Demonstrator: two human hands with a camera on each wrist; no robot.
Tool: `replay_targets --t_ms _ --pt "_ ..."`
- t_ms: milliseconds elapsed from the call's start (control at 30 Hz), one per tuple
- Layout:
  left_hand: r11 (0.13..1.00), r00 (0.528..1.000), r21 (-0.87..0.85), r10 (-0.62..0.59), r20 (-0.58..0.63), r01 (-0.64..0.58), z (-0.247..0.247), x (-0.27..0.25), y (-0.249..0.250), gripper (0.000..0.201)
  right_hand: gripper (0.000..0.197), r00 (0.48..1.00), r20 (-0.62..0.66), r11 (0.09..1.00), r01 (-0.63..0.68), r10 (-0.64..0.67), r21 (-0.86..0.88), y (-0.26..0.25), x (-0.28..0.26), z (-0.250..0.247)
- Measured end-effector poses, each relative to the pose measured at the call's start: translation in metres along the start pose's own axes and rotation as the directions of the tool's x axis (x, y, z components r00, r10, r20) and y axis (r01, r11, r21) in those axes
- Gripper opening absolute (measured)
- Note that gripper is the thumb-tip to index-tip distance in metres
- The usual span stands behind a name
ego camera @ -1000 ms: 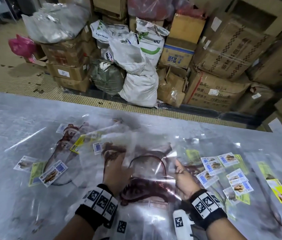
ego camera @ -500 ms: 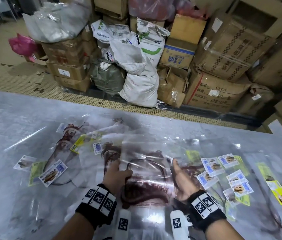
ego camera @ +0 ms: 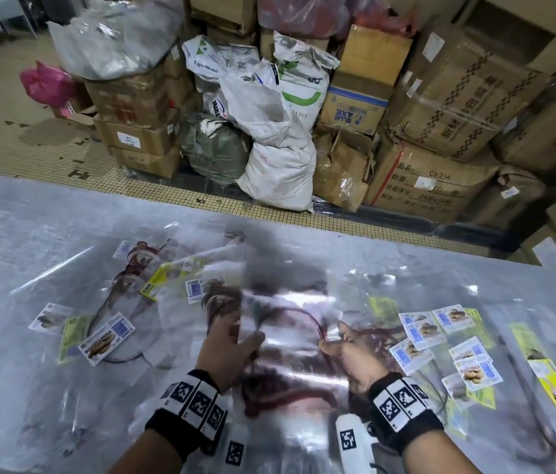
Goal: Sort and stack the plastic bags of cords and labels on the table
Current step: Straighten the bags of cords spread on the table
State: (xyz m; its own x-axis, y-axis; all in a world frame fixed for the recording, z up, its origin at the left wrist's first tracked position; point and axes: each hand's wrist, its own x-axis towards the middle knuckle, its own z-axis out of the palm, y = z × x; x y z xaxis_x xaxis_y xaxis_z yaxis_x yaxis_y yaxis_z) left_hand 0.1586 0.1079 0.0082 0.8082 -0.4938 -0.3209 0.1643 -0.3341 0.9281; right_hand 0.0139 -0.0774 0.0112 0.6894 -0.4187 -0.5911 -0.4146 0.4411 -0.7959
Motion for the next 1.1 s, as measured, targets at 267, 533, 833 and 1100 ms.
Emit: replay_targets --t_ms 267,533,833,1100 --pt "0.697 0.967 0.672 -0.144 -0.210 0.250 -0.029 0.003 -0.006 0.072 0.075 0.993 -0.118 1.000 0.020 -0.022 -0.019 0.011 0.007 -0.017" --pt "0.792 0.957 0.540 -0.200 -0.211 0.284 -0.043 0.020 -0.003 0.093 0.078 0.993 -0.119 1.000 0.000 0.000 0.004 0.013 0.010 -0.021" --pt "0.975 0.985 0.180 -0.103 -0.140 0.128 -0.040 0.023 -0.003 0.018 0.093 0.993 -0.115 0.999 -0.008 0.013 0.050 0.017 0.011 -0.020" --pt "0.975 0.989 -0.167 -0.145 0.011 0.145 -0.044 0.020 -0.003 0.060 0.084 0.995 -0.100 0.998 0.005 0.002 0.070 0.024 0.019 -0.028"
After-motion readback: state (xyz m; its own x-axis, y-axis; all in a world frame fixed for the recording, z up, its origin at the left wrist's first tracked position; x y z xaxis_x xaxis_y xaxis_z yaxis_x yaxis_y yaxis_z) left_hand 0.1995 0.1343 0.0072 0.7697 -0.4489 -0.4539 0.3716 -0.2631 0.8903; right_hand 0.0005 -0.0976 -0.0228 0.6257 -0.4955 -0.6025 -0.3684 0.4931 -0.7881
